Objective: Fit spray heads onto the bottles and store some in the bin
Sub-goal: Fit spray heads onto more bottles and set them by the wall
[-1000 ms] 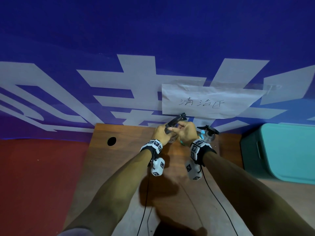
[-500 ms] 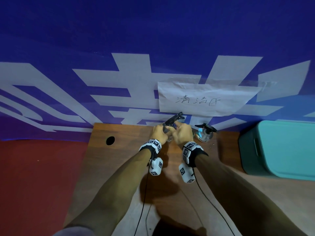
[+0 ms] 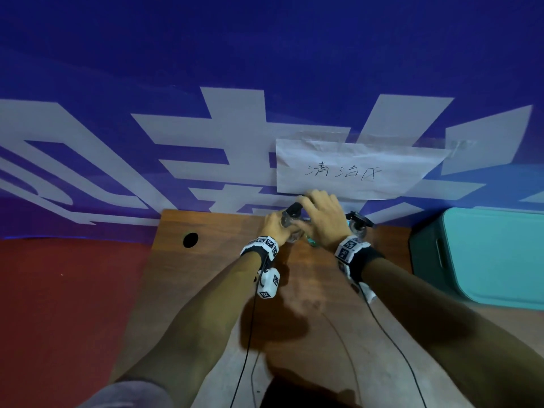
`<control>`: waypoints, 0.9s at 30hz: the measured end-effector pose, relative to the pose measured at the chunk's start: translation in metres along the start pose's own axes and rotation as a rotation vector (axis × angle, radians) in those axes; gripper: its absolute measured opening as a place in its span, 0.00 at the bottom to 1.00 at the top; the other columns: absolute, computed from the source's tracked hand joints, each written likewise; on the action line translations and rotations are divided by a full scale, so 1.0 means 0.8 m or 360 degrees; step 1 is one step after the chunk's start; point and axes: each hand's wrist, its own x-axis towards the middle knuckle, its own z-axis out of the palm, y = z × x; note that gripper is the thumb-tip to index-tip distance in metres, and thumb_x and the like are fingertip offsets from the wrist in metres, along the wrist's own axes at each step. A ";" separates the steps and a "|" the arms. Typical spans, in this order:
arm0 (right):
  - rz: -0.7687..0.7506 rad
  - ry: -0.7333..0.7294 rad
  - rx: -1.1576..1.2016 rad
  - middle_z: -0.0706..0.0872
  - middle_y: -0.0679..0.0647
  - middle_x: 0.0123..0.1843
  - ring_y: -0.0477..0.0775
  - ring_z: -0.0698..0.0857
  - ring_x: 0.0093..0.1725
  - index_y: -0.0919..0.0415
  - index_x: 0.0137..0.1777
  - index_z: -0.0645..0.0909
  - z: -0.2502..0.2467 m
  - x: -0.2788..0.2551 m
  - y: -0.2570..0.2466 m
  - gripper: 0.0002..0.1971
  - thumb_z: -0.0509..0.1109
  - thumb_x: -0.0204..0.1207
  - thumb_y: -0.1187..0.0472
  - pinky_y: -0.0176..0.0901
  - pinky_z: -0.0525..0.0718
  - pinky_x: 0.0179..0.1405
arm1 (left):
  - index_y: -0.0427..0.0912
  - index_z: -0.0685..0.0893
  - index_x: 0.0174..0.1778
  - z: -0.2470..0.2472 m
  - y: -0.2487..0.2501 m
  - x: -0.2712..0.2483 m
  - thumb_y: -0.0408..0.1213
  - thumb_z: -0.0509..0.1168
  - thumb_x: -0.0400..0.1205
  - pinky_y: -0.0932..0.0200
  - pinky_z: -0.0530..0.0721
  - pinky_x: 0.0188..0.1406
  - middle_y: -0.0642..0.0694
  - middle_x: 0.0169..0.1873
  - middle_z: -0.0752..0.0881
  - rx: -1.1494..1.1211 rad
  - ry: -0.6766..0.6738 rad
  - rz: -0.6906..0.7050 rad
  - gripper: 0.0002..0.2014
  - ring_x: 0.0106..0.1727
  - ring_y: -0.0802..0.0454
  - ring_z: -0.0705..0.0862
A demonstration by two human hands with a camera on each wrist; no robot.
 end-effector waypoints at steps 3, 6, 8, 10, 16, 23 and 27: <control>-0.0344 -0.0238 -0.0296 0.79 0.59 0.72 0.62 0.76 0.68 0.57 0.67 0.81 -0.019 0.030 0.010 0.28 0.72 0.74 0.38 0.59 0.70 0.68 | 0.42 0.90 0.50 -0.001 0.002 -0.001 0.46 0.83 0.71 0.55 0.85 0.47 0.47 0.42 0.90 -0.0051 0.0015 -0.0014 0.18 0.46 0.47 0.89; -0.0415 -0.0686 -0.0387 0.88 0.53 0.51 0.59 0.84 0.53 0.54 0.53 0.84 -0.035 0.063 0.005 0.18 0.75 0.73 0.42 0.54 0.75 0.62 | 0.49 0.86 0.43 -0.001 0.002 -0.002 0.53 0.84 0.68 0.53 0.87 0.46 0.47 0.40 0.91 -0.0031 -0.0006 -0.0030 0.18 0.41 0.47 0.87; -0.0353 -0.0911 -0.0368 0.89 0.51 0.46 0.59 0.86 0.48 0.54 0.50 0.82 -0.040 0.076 -0.003 0.11 0.73 0.77 0.47 0.52 0.80 0.56 | 0.55 0.84 0.38 -0.002 0.003 -0.003 0.51 0.85 0.68 0.51 0.89 0.47 0.48 0.39 0.92 -0.0042 -0.0010 -0.0015 0.16 0.42 0.47 0.89; -0.0284 -0.1010 -0.0378 0.89 0.53 0.45 0.61 0.88 0.47 0.54 0.49 0.82 -0.041 0.085 -0.008 0.08 0.72 0.79 0.51 0.51 0.83 0.50 | 0.55 0.83 0.36 -0.004 0.003 -0.003 0.50 0.85 0.68 0.50 0.89 0.47 0.45 0.39 0.93 -0.0052 -0.0006 -0.0006 0.16 0.40 0.48 0.88; -0.0221 -0.1020 -0.0372 0.90 0.54 0.46 0.62 0.88 0.48 0.55 0.49 0.83 -0.040 0.087 -0.008 0.11 0.72 0.78 0.49 0.46 0.76 0.43 | 0.42 0.88 0.45 0.004 0.006 -0.009 0.43 0.83 0.73 0.56 0.83 0.42 0.48 0.38 0.89 -0.0074 0.0068 0.0022 0.13 0.40 0.51 0.85; -0.0079 -0.1059 -0.0181 0.89 0.56 0.47 0.64 0.86 0.48 0.58 0.51 0.83 -0.049 0.089 -0.010 0.17 0.74 0.75 0.44 0.49 0.81 0.47 | 0.41 0.86 0.46 0.005 0.011 -0.014 0.43 0.82 0.74 0.61 0.74 0.39 0.51 0.33 0.83 -0.0014 0.0101 0.0014 0.14 0.37 0.52 0.80; -0.0159 -0.0916 -0.0098 0.88 0.55 0.48 0.62 0.85 0.53 0.57 0.53 0.83 -0.049 0.078 -0.015 0.15 0.75 0.73 0.47 0.52 0.80 0.56 | 0.45 0.84 0.45 -0.007 0.018 -0.019 0.41 0.82 0.74 0.54 0.83 0.45 0.47 0.39 0.87 0.0021 -0.0028 -0.0022 0.13 0.43 0.46 0.85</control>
